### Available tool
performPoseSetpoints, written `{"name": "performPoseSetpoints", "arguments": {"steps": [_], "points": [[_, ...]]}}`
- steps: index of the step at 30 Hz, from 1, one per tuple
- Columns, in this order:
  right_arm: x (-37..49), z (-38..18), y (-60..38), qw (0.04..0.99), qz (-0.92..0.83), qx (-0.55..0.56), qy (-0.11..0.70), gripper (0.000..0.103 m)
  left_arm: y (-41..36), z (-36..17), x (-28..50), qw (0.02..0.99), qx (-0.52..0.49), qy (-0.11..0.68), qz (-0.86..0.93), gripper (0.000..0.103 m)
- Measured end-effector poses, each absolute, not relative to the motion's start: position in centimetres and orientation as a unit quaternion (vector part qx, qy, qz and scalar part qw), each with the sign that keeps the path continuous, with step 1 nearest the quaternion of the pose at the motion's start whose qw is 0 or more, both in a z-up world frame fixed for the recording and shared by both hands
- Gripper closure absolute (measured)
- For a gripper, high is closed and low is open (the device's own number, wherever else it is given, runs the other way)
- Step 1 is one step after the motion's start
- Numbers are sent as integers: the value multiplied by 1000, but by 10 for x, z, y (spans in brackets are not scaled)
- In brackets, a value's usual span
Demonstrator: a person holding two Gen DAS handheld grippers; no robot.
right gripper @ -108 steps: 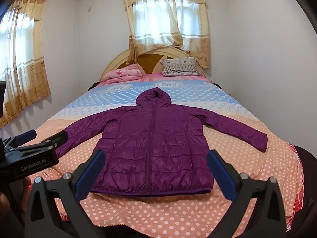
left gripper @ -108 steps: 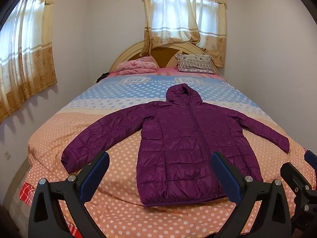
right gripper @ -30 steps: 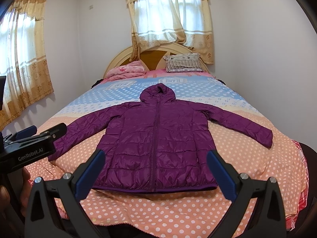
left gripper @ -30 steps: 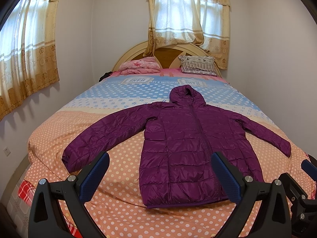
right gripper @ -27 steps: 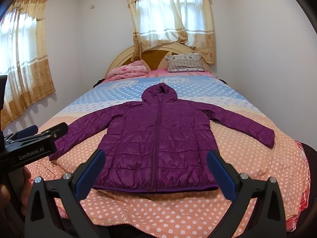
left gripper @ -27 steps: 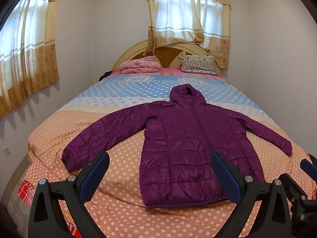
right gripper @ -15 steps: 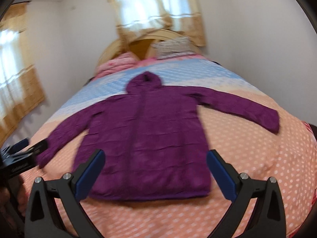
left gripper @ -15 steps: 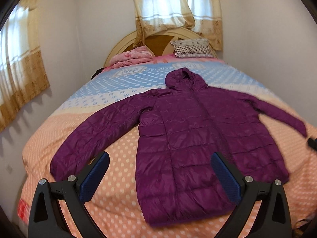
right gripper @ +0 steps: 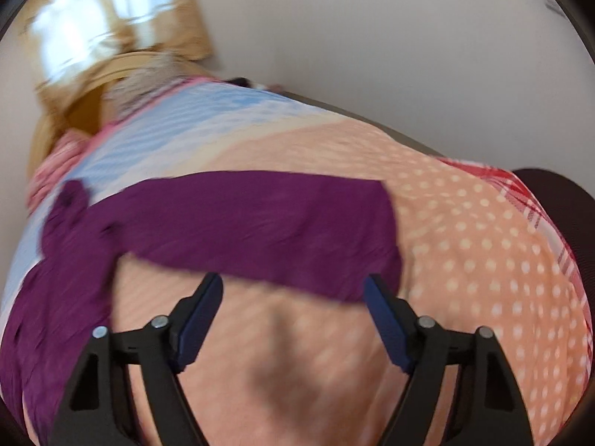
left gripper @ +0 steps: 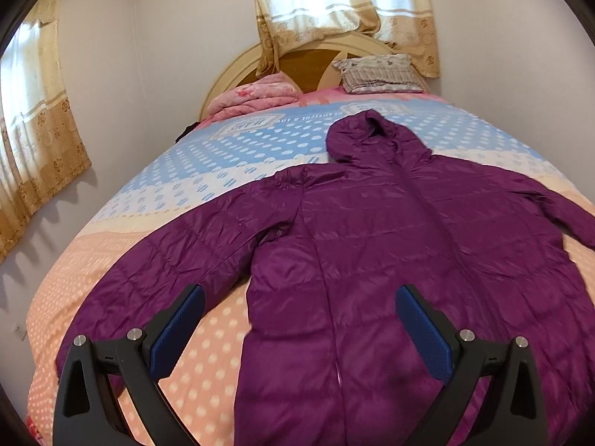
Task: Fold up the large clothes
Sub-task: 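Grasp the jacket's sleeve cuff with the right gripper and lift it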
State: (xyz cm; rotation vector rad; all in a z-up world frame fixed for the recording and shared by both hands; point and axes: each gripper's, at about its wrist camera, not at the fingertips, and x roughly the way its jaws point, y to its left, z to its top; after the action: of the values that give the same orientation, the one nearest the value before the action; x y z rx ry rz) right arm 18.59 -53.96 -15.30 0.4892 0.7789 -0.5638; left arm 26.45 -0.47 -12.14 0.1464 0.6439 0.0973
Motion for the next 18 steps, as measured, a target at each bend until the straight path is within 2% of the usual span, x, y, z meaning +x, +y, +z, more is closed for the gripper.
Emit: {"name": "performPoseSetpoints", "arguments": {"steps": [5,7,10,12,14,18], "points": [[200,-161,-555,848,-290,209,391,38,4,-141,306,937,82,328,87,1],[209,-167,-558,844,-291,201,402,45,7,-149,321,933,82,338,96,1],[212,-174,-565,842,-301,186,407,64,15,-162,341,924,79,358,112,1],[217,-172,-561,849,-292,157,412,81,18,-167,351,920,82,365,112,1],[225,-169,-558,854,-280,143,414,92,16,-168,353,919,90,366,110,1],[242,-151,-546,868,-267,117,402,95,22,-159,359,921,89,363,108,1]]}}
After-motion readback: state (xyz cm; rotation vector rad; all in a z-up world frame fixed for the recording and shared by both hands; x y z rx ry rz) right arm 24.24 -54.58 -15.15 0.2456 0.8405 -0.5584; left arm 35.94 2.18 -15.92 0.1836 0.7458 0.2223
